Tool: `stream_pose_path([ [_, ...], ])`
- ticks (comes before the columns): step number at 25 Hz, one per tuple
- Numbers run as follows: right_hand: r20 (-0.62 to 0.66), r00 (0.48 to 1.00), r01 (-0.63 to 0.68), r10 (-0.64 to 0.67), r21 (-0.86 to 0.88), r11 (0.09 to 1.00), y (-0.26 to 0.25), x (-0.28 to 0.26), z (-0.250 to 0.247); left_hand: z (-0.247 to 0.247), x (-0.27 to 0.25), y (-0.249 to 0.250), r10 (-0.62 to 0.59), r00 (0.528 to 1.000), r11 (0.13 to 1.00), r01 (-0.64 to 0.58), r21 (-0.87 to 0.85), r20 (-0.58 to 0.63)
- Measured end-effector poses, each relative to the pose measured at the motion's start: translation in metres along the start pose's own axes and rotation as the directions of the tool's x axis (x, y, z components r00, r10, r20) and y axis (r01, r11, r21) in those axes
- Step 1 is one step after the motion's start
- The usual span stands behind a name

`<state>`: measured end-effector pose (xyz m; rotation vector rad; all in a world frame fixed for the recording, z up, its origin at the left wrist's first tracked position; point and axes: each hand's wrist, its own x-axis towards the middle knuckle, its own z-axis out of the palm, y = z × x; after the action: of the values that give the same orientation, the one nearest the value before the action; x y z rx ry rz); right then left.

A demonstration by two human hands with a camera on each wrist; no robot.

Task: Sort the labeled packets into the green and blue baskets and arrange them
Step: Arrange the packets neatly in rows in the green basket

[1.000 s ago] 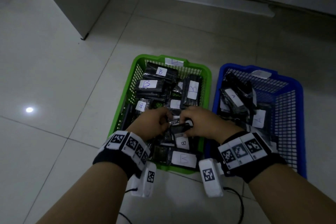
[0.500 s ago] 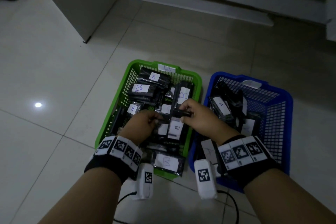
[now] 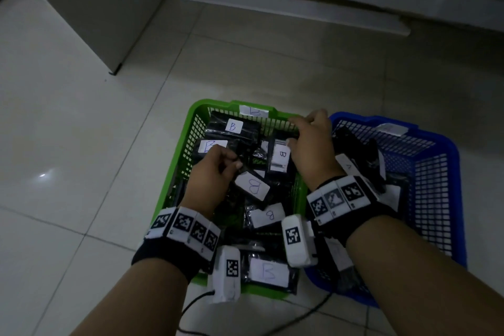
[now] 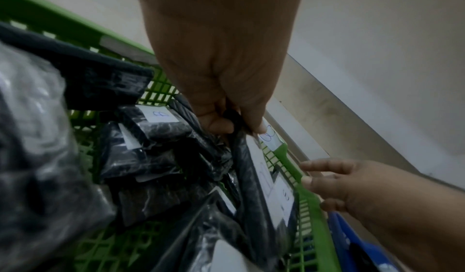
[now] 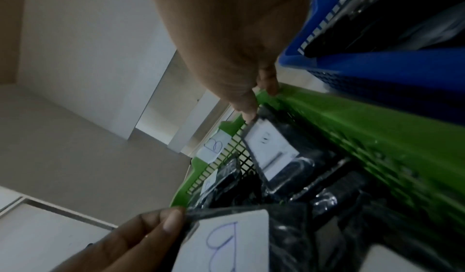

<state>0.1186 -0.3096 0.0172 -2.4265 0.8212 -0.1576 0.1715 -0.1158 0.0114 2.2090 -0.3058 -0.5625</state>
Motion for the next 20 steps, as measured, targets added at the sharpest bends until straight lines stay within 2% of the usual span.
stream_pose_path([
  [1,-0.034,0.998,0.058,-0.059,-0.036,0.998,0.000,-0.006,0.001,0.001,0.000,-0.001,-0.003,1.000,1.000,0.003,-0.018,0.021],
  [2,-0.011,0.992,0.121,-0.122,-0.052,0.991,0.002,-0.011,0.004,0.001,0.000,-0.003,0.001,0.999,1.000,0.000,-0.029,0.041],
  [5,0.291,0.933,0.252,-0.212,-0.109,0.961,0.008,-0.024,0.014,0.003,-0.002,-0.009,0.019,0.997,0.998,-0.014,-0.067,0.077],
  [6,0.302,0.932,0.242,-0.202,-0.100,0.965,0.009,-0.026,0.016,0.003,-0.002,-0.010,0.010,0.997,0.996,-0.003,-0.088,0.080],
  [8,0.205,0.967,0.148,-0.150,0.022,0.989,0.005,-0.029,0.012,0.002,-0.003,-0.010,-0.029,0.995,0.986,0.043,-0.160,0.090],
  [9,0.212,0.962,0.165,-0.173,0.055,0.985,0.000,-0.032,0.007,0.002,-0.004,-0.008,-0.055,0.993,0.974,0.076,-0.214,0.101],
  [10,0.314,0.925,0.206,-0.213,0.056,0.977,-0.003,-0.037,0.003,0.002,-0.007,-0.006,-0.080,0.990,0.956,0.109,-0.272,0.114],
  [12,0.552,0.805,0.254,-0.217,0.010,0.967,-0.009,-0.048,-0.005,0.001,-0.010,-0.004,-0.098,0.985,0.924,0.143,-0.353,0.143],
  [13,0.585,0.785,0.285,-0.205,-0.046,0.958,-0.010,-0.053,-0.007,0.002,-0.012,-0.004,-0.090,0.984,0.922,0.141,-0.360,0.155],
  [15,0.575,0.794,0.313,-0.196,-0.111,0.943,-0.006,-0.063,-0.010,0.003,-0.014,-0.007,-0.068,0.988,0.961,0.102,-0.258,0.136],
  [16,0.590,0.783,0.323,-0.196,-0.117,0.939,-0.005,-0.066,-0.010,0.003,-0.015,-0.009,-0.056,0.992,0.984,0.073,-0.163,0.109],
  [18,0.678,0.712,0.356,-0.181,-0.128,0.926,-0.005,-0.074,-0.010,0.003,-0.018,-0.012,-0.015,0.994,0.998,0.009,0.059,0.104],
  [20,0.726,0.669,0.392,-0.156,-0.167,0.904,-0.007,-0.083,-0.007,0.004,-0.024,-0.014,0.029,0.984,0.969,-0.071,0.237,0.175],
])
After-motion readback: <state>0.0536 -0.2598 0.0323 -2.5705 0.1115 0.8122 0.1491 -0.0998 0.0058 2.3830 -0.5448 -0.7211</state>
